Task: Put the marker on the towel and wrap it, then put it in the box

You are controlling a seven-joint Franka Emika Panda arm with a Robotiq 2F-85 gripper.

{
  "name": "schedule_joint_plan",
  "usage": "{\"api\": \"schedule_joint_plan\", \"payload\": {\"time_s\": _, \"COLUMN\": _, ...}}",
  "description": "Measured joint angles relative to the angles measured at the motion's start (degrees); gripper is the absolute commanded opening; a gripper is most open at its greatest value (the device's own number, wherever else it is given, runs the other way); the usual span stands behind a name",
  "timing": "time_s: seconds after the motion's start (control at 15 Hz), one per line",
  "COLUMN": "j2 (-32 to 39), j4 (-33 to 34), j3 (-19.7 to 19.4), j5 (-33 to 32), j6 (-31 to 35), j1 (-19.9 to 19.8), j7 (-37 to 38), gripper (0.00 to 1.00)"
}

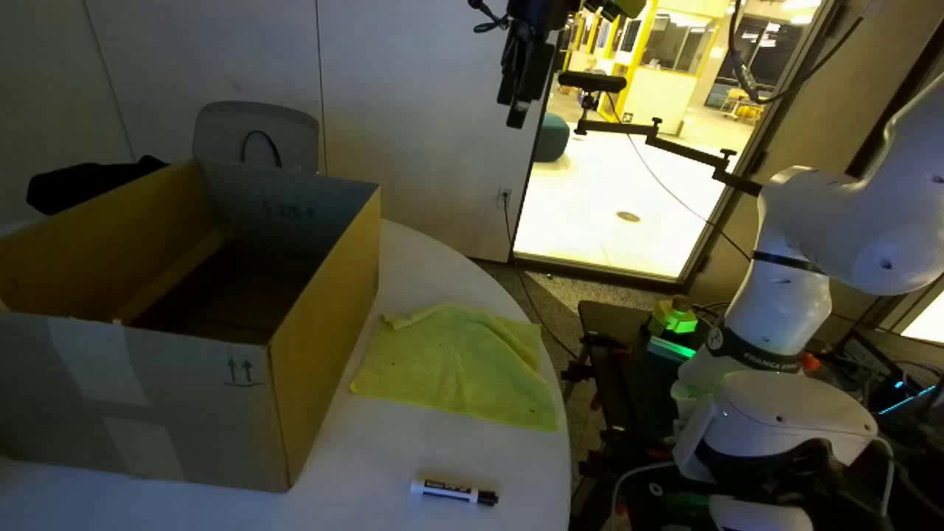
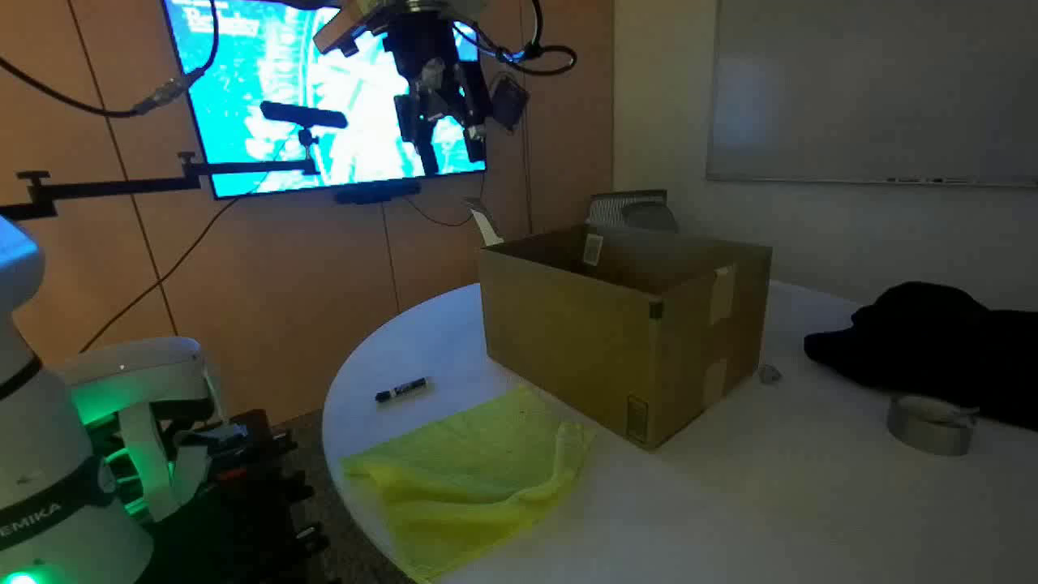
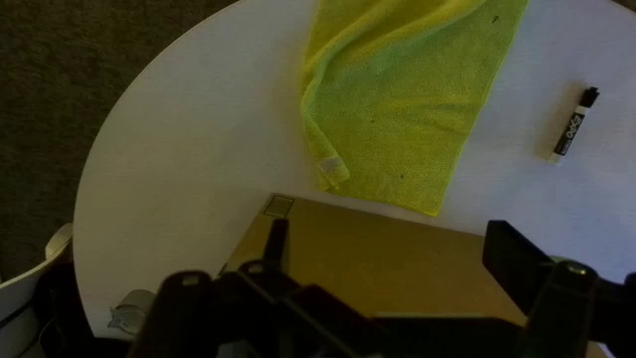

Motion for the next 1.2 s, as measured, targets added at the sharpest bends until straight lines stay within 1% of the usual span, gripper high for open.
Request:
{"api": "schedule_joint_plan", "payload": {"time_s": 0.4, "j2": 0.29, "j4": -0.45, "j3": 0.18, "j5": 0.00, "j6": -0.04, "j1": 0.18, "j7": 0.00, "gripper": 1.00}}
{"api": "schedule_joint_plan", "payload": {"time_s": 0.53, "j2": 1.22, "j4": -1.93, "j3": 0.69, "j5": 0.13, "j6": 0.65, "j1": 1.19, "j7": -0.02, "gripper": 1.00}}
{"api": "schedule_joint_plan", "payload": {"time_s": 0.67, "j2": 2.93, "j4": -4.91, "j3": 1.88, "j5": 0.46, "j6": 3.97, "j1": 2.72, "j7": 0.41, "gripper": 1.00}}
{"api": "schedule_joint_plan", "payload": {"time_s": 0.8, "j2": 5.81, "j4": -8.33, "j3": 3.36, "j5": 2.61, "j6": 8.51, "j1": 4.85, "j7": 0.47, "gripper": 1.00}}
{"api": "schedule_joint_plan", "payload": {"time_s": 1.0, "j2": 12.11, "j4": -11.78, "j3": 5.66, "j5": 8.50, "j6": 15.93, "j1": 8.66, "j7": -0.16, "gripper": 1.00}}
{"api": "schedule_joint_plan", "payload": {"time_s": 1.2, "j2": 19.26, "j4": -12.24, "j3": 8.35, "j5": 15.05, "j6": 20.33, "j1": 11.72, "j7": -0.67, "gripper": 1.00}}
